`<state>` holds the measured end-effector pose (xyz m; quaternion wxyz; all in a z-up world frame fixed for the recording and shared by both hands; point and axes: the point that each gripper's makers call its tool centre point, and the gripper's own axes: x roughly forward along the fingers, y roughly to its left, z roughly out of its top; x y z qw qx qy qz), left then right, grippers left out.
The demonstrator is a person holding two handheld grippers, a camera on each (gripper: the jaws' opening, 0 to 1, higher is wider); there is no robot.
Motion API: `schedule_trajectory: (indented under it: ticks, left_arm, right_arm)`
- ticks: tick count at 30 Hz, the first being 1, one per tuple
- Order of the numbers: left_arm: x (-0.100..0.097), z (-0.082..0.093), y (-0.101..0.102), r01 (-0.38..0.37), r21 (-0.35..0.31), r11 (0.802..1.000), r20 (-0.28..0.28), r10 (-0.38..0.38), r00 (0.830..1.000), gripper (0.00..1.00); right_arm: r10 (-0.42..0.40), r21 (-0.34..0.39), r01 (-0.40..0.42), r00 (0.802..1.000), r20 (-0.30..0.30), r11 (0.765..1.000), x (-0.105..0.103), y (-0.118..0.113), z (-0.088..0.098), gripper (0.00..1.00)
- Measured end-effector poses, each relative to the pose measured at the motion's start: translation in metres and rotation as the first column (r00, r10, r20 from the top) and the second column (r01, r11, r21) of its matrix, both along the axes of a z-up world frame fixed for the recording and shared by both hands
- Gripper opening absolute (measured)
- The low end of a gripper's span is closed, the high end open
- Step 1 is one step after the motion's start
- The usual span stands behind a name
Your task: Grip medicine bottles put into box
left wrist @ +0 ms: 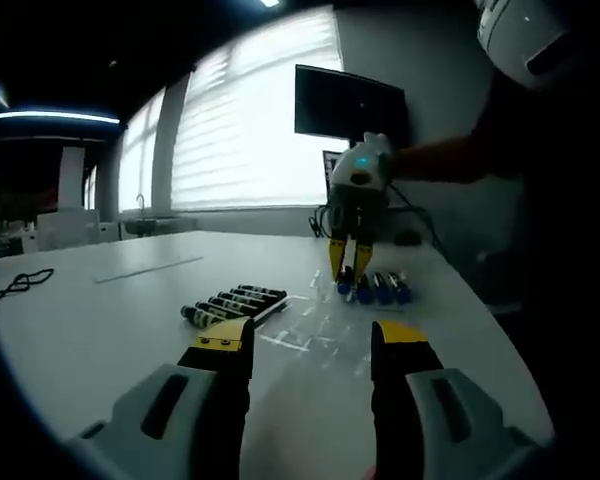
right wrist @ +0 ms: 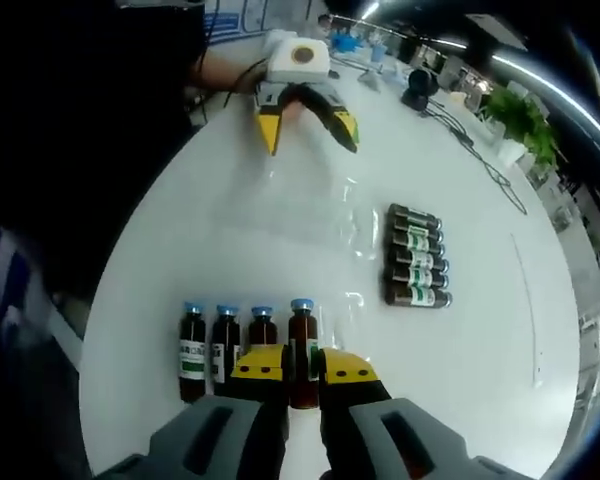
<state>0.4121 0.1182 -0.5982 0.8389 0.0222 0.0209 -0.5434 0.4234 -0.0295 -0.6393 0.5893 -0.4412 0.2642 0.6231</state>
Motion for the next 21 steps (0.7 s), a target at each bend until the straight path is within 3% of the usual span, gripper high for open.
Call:
schedule_trajectory:
  ticks: [8,12,15,19,21]
  left_arm:
    - [0.001,0.0,-0.001,0.004,-0.004,1.0,-0.01,-0.004,1.0,0.39]
    - [0.0,0.0,-0.001,0.007,-0.006,1.0,-0.013,-0.007,1.0,0.39]
    - [0.0,0.0,-0.001,0.007,-0.005,1.0,-0.014,-0.007,1.0,0.39]
    - [0.001,0.0,-0.001,0.004,-0.008,1.0,-0.016,-0.004,1.0,0.39]
    - [0.002,0.0,0.0,0.001,-0.009,1.0,-0.018,-0.001,1.0,0.39]
  right_arm:
    - [0.0,-0.003,0.0,1.0,-0.017,1.0,0.0,-0.003,0.001,0.1]
    - [-0.066,0.062,0.07,0.995,-0.07,0.996,-0.004,0.003,0.016,0.11]
    - [-0.084,0.06,0.086,0.996,-0.039,0.994,-0.002,-0.001,0.021,0.11]
    - [-0.123,0.083,0.124,0.992,-0.026,0.989,0.003,-0.003,0.025,0.0]
    - [-0.149,0.093,0.153,0.988,-0.041,0.984,0.003,-0.003,0.024,0.0]
